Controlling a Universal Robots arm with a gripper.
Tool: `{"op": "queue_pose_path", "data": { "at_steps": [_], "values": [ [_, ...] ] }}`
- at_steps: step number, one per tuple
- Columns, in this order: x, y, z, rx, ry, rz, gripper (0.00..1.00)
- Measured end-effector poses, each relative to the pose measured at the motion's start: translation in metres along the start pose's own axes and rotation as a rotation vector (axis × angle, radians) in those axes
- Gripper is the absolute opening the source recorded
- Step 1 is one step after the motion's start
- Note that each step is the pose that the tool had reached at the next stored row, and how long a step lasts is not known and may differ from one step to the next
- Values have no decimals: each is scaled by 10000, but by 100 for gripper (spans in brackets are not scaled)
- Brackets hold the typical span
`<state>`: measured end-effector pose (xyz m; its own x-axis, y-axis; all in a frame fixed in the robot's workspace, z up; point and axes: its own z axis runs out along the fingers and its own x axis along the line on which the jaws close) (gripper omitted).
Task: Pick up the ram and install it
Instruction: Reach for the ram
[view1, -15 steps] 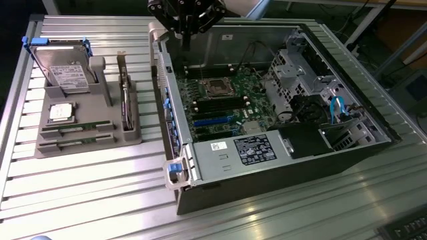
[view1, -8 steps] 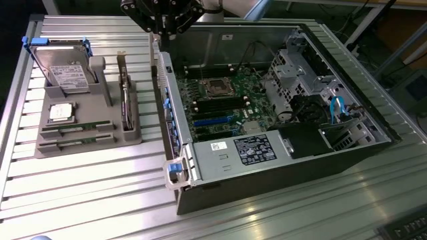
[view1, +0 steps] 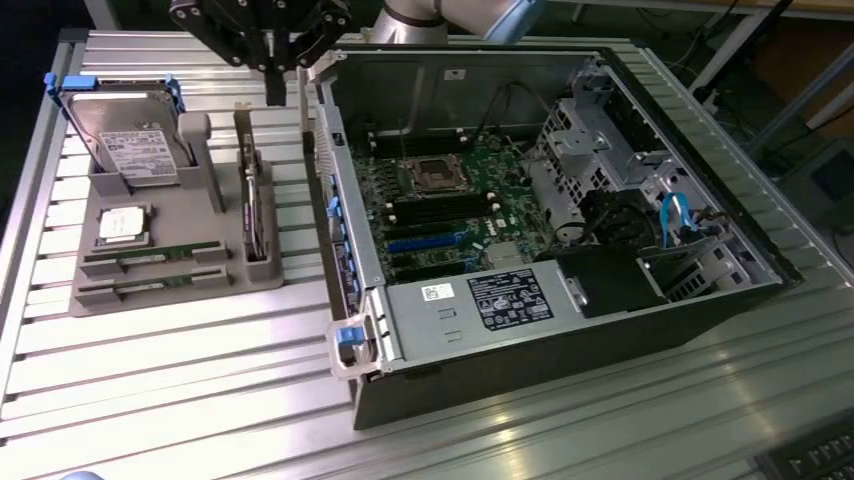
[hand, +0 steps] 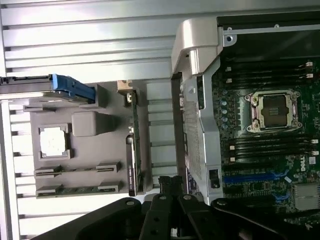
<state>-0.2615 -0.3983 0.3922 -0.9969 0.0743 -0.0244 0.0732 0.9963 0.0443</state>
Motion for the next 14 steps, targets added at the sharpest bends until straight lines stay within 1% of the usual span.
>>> {"op": "queue_pose_path", "data": {
  "at_steps": [1,3,5,6,7,8,10,14],
  "values": [
    [79,-5,0,0,-1,1,11],
    [195,-14,-2,0,0,-1,11],
    [357,-25,-4,-2,-1,1,11],
    [482,-34,-7,0,0,0,11],
    [568,-40,-8,-1,-1,1,11],
    [705,-50,-12,0,0,-1,11],
    [889,-64,-17,0,1,-1,11],
    [1062,-76,-21,1,2,-2,11]
  ]
}}
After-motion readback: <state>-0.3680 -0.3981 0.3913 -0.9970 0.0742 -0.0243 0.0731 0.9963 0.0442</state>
